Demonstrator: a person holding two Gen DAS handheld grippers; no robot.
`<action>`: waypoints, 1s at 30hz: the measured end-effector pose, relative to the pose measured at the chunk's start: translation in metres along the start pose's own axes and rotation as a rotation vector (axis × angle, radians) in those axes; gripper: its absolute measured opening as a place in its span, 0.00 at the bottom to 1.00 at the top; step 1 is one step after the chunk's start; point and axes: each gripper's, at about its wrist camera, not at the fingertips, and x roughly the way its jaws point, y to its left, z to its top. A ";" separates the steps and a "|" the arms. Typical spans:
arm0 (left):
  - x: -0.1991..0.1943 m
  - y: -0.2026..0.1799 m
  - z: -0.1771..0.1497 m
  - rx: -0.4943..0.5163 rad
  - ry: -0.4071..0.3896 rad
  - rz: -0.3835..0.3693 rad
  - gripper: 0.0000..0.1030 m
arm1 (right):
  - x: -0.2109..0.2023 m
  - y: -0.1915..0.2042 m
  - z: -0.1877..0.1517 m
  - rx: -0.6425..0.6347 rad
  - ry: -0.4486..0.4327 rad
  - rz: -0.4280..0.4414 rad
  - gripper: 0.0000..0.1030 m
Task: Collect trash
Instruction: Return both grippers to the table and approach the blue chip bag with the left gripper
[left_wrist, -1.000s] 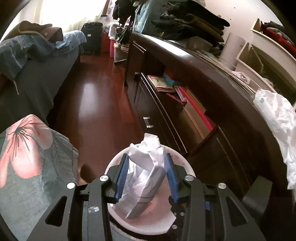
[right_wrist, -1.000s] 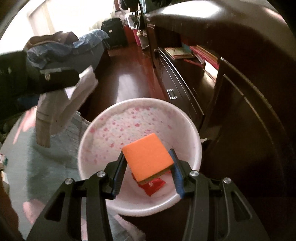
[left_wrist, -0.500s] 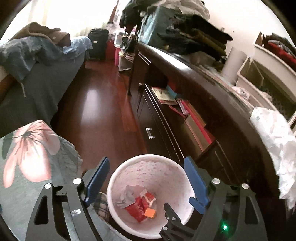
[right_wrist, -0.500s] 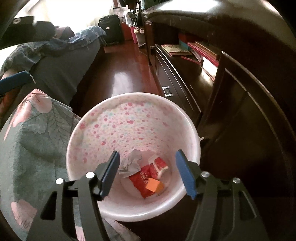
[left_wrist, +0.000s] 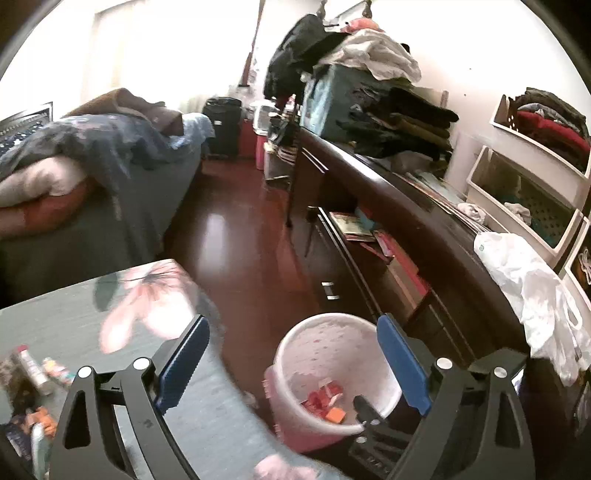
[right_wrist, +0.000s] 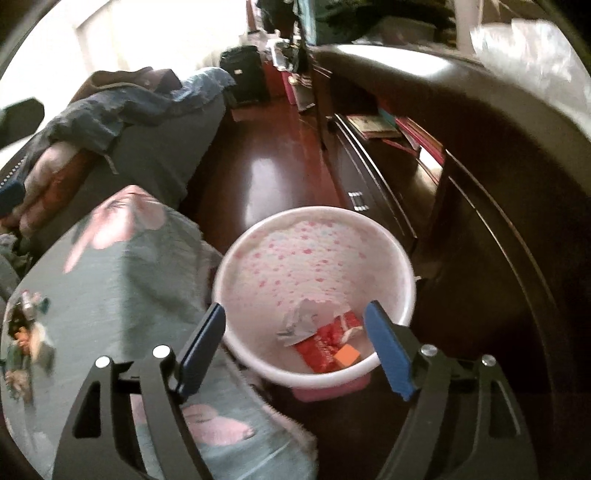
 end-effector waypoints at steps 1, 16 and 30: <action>-0.007 0.005 -0.002 -0.004 -0.003 0.014 0.89 | -0.007 0.008 -0.001 -0.011 -0.004 0.013 0.78; -0.100 0.119 -0.052 -0.170 -0.019 0.213 0.92 | -0.053 0.102 -0.024 -0.151 0.008 0.143 0.80; -0.175 0.240 -0.116 -0.372 0.002 0.477 0.93 | -0.066 0.179 -0.048 -0.303 0.030 0.205 0.82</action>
